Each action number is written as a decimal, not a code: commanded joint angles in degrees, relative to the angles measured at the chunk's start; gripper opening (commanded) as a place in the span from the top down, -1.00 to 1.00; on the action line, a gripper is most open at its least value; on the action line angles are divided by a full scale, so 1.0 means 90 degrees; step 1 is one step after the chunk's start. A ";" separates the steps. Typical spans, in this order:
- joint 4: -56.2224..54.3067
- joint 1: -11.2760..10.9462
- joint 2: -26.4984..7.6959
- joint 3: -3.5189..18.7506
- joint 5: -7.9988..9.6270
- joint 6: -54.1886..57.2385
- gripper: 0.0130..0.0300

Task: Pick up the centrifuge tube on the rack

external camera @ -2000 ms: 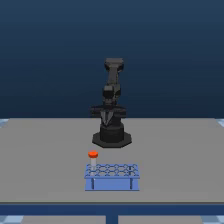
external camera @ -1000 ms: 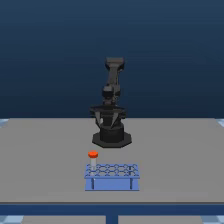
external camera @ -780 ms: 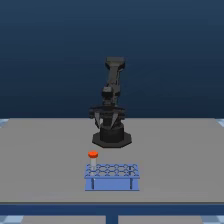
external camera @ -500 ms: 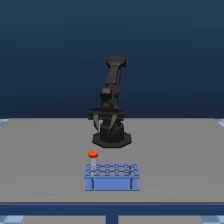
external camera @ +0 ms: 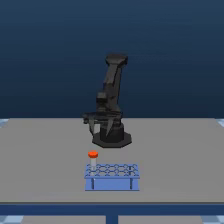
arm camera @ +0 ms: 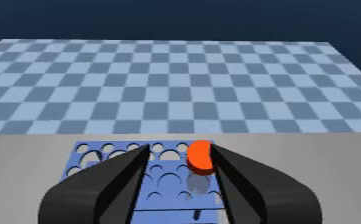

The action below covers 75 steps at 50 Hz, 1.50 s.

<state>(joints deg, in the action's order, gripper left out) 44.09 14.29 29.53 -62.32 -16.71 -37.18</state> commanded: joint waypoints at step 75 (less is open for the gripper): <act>0.3915 0.0517 -0.1576 0.1349 0.0010 -0.3540 -1.00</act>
<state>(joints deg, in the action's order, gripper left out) 79.66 18.94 15.34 -50.12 -16.58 -69.43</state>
